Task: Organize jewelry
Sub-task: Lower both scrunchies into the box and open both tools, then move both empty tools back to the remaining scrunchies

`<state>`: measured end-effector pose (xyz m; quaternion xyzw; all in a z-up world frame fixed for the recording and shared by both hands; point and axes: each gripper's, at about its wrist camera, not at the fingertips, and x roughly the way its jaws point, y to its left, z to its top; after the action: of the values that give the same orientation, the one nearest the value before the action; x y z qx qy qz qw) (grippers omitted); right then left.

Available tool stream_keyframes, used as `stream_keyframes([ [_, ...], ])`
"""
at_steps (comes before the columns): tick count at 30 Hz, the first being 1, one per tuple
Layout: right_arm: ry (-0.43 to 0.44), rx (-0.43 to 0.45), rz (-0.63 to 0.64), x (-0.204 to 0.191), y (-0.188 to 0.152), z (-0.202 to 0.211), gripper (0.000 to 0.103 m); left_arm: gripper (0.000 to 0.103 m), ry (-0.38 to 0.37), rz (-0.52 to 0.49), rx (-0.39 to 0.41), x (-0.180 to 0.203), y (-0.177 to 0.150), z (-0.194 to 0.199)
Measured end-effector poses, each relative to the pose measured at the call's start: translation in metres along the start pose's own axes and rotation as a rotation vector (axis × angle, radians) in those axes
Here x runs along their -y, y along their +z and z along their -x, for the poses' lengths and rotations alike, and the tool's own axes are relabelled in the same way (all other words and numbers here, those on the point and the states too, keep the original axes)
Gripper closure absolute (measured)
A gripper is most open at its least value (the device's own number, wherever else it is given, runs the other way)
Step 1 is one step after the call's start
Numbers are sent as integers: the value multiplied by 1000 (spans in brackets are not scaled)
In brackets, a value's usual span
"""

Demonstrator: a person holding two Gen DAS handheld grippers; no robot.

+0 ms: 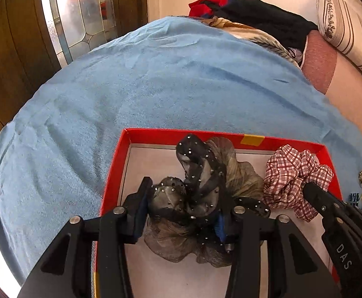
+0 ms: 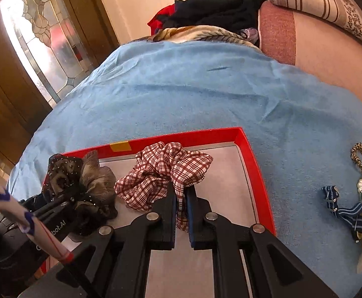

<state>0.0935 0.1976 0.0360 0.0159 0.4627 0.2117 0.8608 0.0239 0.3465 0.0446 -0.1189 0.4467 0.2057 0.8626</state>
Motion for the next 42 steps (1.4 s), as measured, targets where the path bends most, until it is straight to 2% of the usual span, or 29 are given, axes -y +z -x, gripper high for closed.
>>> stream_keyframes([
  [1,-5,2,2,0,0,1,94,53,0,1,1,0,0,0],
  [3,-11,6,-7,2,0,4,80,39,1,2,1,1,1,1],
  [5,6,9,-14,4,0,10,57,37,0,-2,12,3,0,5],
  [7,7,25,-17,5,-1,19,52,36,-2,-10,18,5,0,9],
  [12,49,46,-31,12,-5,51,52,35,-36,7,47,5,-3,27],
  [18,74,92,-43,18,-15,100,51,31,-46,5,133,12,-8,61],
  [21,79,117,-47,24,-26,128,51,23,-14,-33,155,17,-17,71],
  [23,89,139,-57,30,-36,146,51,23,4,-38,150,17,-22,70],
  [28,79,171,-63,45,-70,184,51,19,85,-33,95,10,-23,52],
  [31,31,200,-60,62,-99,208,51,19,32,37,81,-1,-26,56],
  [35,-84,247,-71,90,-127,236,51,19,-12,46,149,8,-42,83],
  [37,-132,262,-88,103,-137,248,50,19,-51,21,177,22,-57,98],
  [42,-214,294,-129,135,-163,270,44,19,-138,-141,240,81,-105,140],
])
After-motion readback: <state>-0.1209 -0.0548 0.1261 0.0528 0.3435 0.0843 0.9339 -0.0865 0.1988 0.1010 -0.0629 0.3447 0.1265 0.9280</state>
